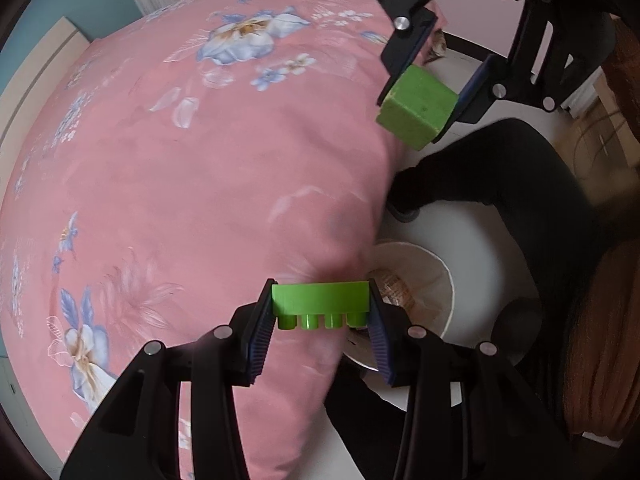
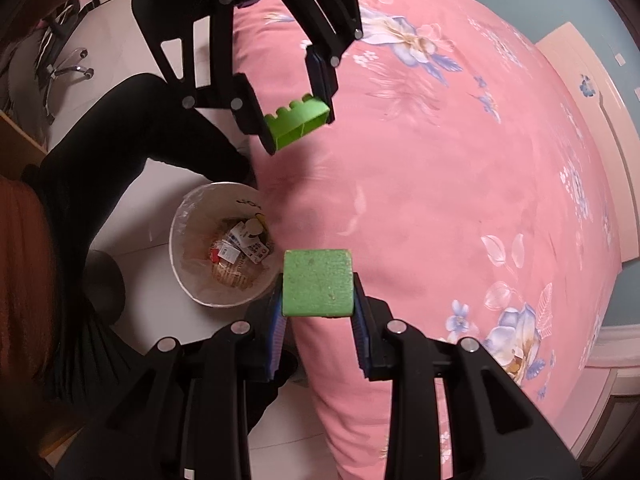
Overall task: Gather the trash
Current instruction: 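Carry the flat green brick and green cube with both tools over the bin, then open both tools to drop the green brick and cube into the bin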
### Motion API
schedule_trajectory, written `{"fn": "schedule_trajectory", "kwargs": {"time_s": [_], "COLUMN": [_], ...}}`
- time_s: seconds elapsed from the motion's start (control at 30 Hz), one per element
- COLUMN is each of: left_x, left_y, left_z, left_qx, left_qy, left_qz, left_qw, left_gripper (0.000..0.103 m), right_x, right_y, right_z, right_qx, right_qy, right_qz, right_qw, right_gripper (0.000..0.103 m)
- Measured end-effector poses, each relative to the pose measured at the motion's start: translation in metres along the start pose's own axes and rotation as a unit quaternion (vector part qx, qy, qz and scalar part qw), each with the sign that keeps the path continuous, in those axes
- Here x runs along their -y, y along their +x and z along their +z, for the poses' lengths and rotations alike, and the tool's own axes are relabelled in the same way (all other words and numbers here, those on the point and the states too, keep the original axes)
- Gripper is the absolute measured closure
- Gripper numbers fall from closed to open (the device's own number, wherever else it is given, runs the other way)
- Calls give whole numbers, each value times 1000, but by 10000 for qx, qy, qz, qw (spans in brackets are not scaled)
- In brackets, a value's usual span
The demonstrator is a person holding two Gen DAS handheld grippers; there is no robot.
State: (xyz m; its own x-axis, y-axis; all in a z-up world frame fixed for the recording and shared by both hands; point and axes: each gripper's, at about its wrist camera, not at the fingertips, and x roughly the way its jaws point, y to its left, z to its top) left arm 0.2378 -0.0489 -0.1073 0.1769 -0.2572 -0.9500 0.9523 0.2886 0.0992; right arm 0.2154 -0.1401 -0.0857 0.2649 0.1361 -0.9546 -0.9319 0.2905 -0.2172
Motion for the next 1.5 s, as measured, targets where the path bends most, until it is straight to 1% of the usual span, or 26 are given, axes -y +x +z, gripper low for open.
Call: {"fn": "schedule_trajectory", "kwargs": {"time_s": [0.2, 0.4, 0.53, 0.77, 0.9, 1.1, 1.5], "left_x": [27, 43, 49, 59, 63, 68, 69], "left_y": [12, 29, 40, 64, 78, 104, 134], "left_z": [-7, -18, -28, -38, -42, -50, -66], "left_qx": [-30, -111, -154, -194, -138, -299, -365], "left_qy": [158, 108, 74, 39, 45, -29, -170], "left_qz": [-146, -227, -272, -415, -546, -678, -969], "left_qw": [9998, 9996, 9995, 9989, 9984, 9972, 9945], "left_gripper": [58, 58, 58, 58, 58, 58, 58], "right_x": [-23, -44, -58, -78, -84, -89, -95], "right_y": [21, 40, 54, 83, 100, 128, 166], "right_z": [-3, -7, -10, -15, -16, -16, -19], "right_qx": [-65, -72, -111, -116, -125, -207, -318], "right_qy": [-48, -138, -150, -105, -20, 86, 195], "right_qz": [147, 294, 377, 652, 855, 1069, 1326], "right_qw": [9999, 9994, 9991, 9977, 9963, 9940, 9905], "right_gripper": [72, 72, 72, 72, 72, 72, 72]}}
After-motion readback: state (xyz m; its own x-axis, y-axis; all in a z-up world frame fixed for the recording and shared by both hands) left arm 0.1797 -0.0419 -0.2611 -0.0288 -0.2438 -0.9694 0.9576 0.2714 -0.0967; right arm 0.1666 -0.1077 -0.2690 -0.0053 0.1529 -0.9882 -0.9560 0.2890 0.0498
